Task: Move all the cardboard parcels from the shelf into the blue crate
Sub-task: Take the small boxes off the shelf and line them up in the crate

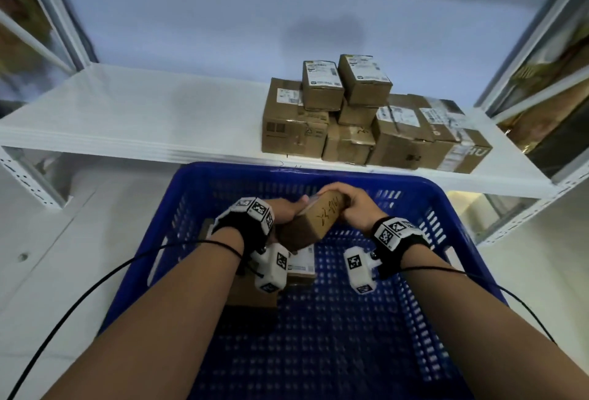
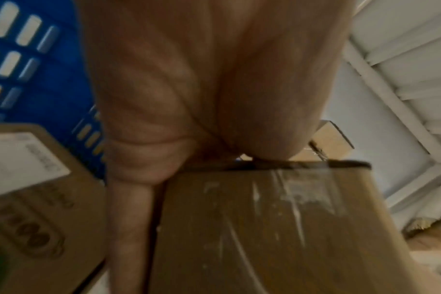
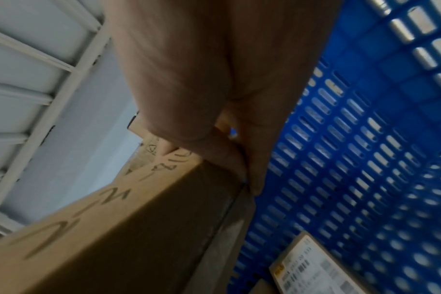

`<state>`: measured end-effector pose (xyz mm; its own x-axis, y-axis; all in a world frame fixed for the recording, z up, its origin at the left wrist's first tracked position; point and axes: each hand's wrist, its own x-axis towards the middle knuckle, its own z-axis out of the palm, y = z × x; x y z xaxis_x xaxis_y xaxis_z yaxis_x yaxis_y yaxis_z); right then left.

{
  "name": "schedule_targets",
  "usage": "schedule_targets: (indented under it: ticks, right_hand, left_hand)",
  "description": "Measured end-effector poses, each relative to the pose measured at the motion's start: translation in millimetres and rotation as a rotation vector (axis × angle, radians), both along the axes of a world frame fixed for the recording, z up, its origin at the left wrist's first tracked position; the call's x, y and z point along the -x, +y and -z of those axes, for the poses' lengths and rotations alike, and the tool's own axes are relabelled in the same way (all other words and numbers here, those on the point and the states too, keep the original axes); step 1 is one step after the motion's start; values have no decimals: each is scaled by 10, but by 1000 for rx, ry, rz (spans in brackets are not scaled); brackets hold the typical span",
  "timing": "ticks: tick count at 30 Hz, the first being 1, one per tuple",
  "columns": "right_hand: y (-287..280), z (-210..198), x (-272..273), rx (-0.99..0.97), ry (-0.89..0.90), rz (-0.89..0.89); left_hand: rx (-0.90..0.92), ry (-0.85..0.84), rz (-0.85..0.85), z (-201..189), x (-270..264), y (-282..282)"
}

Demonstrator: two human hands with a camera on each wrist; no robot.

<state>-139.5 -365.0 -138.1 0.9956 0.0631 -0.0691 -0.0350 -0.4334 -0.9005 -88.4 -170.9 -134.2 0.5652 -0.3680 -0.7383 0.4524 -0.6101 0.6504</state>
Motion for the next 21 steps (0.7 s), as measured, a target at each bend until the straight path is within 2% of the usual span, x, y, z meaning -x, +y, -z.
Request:
schedule_targets:
  ticks: [1, 3, 6, 8, 10, 12, 14, 16, 19, 21]
  right_hand:
    - [-43, 67, 5, -1, 43, 11]
    - [-88, 177, 25, -53, 217, 72]
    - [-124, 343, 100, -385, 539, 276]
    - [-93, 388, 179, -516, 690, 273]
    - [-62, 432, 220, -433, 745, 143]
    - [-19, 530, 227, -281, 720, 58]
    - [-40, 632, 223, -281, 660, 106]
    - [-137, 764, 236, -326, 640, 181]
    - [-458, 1106, 245, -230, 661, 287]
    - [-843, 1693, 200, -108, 695, 328]
  left_hand:
    - [93, 81, -61, 84, 27, -27]
    - [138, 55, -69, 221, 1, -52]
    - [-64, -190, 89, 401, -70, -84]
    - [-156, -309, 180, 475, -65, -104]
    - [-186, -357, 238, 499, -10, -130]
    - [-191, -362, 297, 602, 10, -166]
    - [-160, -333, 336, 661, 37, -192]
    - [-121, -271, 275, 705, 44, -218]
    - [-221, -429, 223, 738, 28, -168]
    - [-312, -539, 199, 802, -2, -118]
